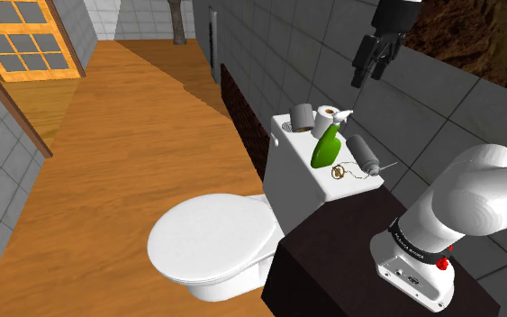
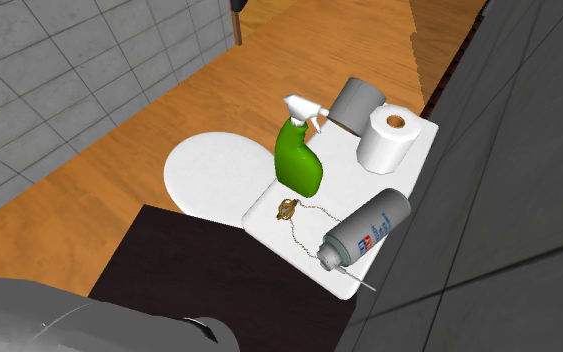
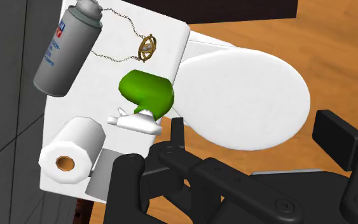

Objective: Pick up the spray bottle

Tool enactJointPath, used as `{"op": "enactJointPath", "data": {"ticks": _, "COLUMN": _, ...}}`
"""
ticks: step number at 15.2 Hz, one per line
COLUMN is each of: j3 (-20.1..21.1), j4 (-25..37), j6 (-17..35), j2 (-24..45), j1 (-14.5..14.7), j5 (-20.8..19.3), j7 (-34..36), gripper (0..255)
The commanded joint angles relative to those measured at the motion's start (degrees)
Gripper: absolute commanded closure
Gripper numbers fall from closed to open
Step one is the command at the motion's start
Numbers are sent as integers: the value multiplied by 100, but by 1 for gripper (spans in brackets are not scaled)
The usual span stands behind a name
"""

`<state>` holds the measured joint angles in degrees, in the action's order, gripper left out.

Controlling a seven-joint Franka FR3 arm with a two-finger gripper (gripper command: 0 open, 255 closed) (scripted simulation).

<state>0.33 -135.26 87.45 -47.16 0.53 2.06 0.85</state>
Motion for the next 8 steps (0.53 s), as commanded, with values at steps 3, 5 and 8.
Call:
{"op": "enactJointPath", "data": {"ticks": 3, "j3": -246, "j4": -273, "j6": 289, "j2": 45, "j1": 181, "j5": -286, "j7": -830, "gripper": 0}}
{"op": "enactJointPath", "data": {"ticks": 5, "j3": -415, "j4": -511, "j6": 613, "j2": 143, "j1": 231, "j5": -516, "j7": -1715, "gripper": 0}}
{"op": "enactJointPath", "data": {"ticks": 8, "j3": -607, "j4": -803, "j6": 1174, "j2": 393, "j1": 226, "j5": -812, "j7": -3048, "gripper": 0}}
